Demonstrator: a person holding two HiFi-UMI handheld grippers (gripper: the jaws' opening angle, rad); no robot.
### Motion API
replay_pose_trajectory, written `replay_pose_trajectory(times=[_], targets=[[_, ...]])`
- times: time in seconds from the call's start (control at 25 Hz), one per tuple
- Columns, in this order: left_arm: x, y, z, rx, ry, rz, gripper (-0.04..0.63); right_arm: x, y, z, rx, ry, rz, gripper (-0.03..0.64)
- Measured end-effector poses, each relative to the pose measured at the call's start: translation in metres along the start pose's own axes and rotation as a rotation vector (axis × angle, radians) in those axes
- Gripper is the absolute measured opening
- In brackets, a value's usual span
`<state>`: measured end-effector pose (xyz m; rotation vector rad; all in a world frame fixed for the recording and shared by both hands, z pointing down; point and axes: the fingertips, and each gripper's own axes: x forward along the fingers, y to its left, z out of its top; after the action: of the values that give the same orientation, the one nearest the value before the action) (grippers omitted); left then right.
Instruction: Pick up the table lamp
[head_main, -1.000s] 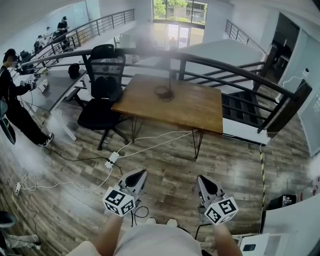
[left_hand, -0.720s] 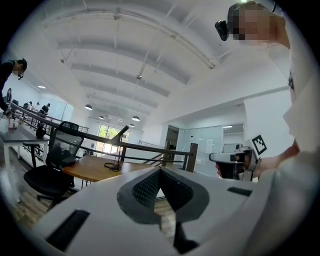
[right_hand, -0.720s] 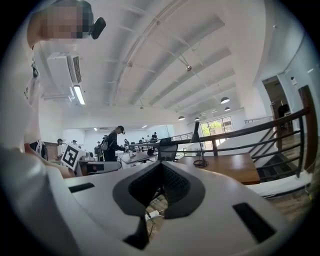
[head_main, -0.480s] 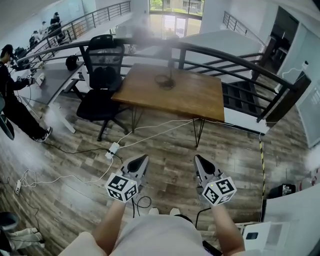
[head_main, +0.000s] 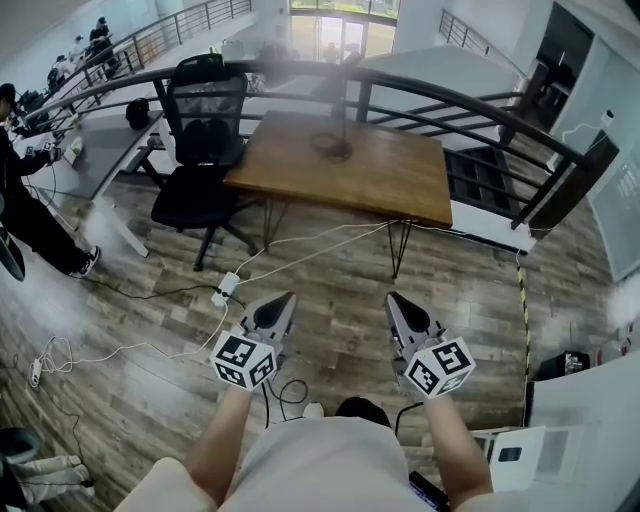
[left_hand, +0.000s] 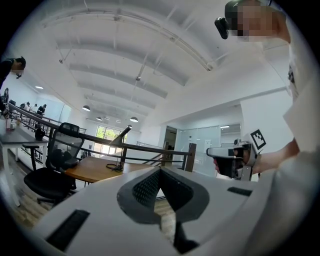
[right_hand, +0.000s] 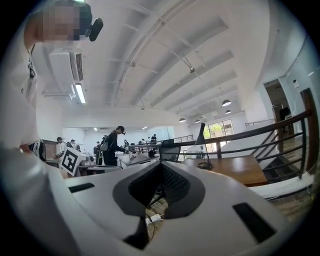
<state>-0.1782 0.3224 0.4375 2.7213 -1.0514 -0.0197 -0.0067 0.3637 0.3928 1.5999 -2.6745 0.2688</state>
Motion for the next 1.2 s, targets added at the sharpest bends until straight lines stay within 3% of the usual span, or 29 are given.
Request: replay_pose_trajectory(times=[0.68,1.2], targets=[[0.007,0.024,0.002,-0.012,-0.006,0.007,0.006,0.03,-0.008,0.004,0.038,-0.012,0.025,0.017],[0.1,0.055,0.005,-0.024,0.016,0.03,0.006,0.088,-0.086,0.006,0.002,0.007,0.064,0.017]])
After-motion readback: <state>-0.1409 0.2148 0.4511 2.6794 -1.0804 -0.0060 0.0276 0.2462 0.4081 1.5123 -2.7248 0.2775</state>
